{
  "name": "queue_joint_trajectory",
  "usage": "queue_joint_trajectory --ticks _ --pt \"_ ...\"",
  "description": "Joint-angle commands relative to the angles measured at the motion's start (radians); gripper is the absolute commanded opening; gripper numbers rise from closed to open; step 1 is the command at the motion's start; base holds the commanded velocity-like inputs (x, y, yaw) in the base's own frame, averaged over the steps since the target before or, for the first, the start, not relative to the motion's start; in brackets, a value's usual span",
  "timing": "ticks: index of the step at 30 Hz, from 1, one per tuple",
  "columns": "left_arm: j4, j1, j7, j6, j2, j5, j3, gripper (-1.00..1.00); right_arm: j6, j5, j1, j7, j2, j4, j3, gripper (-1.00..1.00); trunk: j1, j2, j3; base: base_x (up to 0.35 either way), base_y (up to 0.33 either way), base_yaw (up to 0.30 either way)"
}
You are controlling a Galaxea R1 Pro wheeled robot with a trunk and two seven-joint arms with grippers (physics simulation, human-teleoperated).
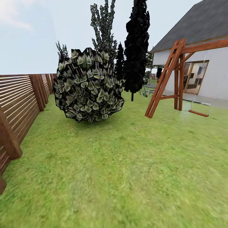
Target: Take the three Easter eggs out of the wicker basket on the lawn in the garden, then place them on the lawn next to a single tree (choose any tree) so that all three eggs are next to the same tree and none are left in the basket.
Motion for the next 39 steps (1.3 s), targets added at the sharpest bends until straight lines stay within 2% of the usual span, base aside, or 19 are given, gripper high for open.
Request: queue_joint_trajectory --ticks 1,3,5,15,17,23,30,39 --pt "0.001 -0.012 0.001 -0.005 0.000 0.002 0.003 1.00 -0.005 -0.023 -0.011 0.000 0.001 0.001 -0.002 1.00 -0.004 0.006 0.002 0.000 0.000 0.000" --pt "-0.001 -0.037 0.001 -0.010 0.000 0.002 0.003 1.00 0.002 -0.059 -0.036 0.000 0.001 0.000 -0.001 1.00 -0.012 0.020 0.008 0.000 0.000 0.000" --pt "-0.002 -0.048 0.001 -0.013 0.000 0.003 0.003 1.00 0.005 -0.074 -0.046 0.001 0.003 -0.002 0.003 1.00 -0.019 0.034 0.014 0.000 0.000 0.000" --pt "0.006 -0.055 0.016 -0.084 -0.021 0.005 0.000 1.00 -0.001 -0.073 -0.049 0.004 0.018 -0.001 0.016 1.00 -0.058 0.104 0.045 0.000 0.000 0.000" --pt "0.011 -0.055 0.017 -0.100 -0.019 0.006 0.000 1.00 -0.005 -0.073 -0.048 0.011 0.019 0.002 0.017 1.00 -0.065 0.118 0.052 0.000 0.000 0.000" --pt "0.034 -0.055 0.016 -0.110 -0.016 0.006 -0.001 1.00 -0.007 -0.073 -0.047 0.044 0.020 0.008 0.018 1.00 -0.088 0.160 0.071 0.000 0.000 0.000" --pt "0.039 -0.055 0.004 -0.108 -0.015 0.006 -0.002 1.00 -0.007 -0.073 -0.046 0.123 0.020 0.009 0.017 1.00 -0.115 0.209 0.092 0.000 0.000 0.000" --pt "0.039 -0.055 0.002 -0.109 -0.015 0.005 -0.002 1.00 -0.007 -0.073 -0.046 0.133 0.019 0.009 0.016 1.00 -0.150 0.272 0.121 0.000 0.000 0.000"
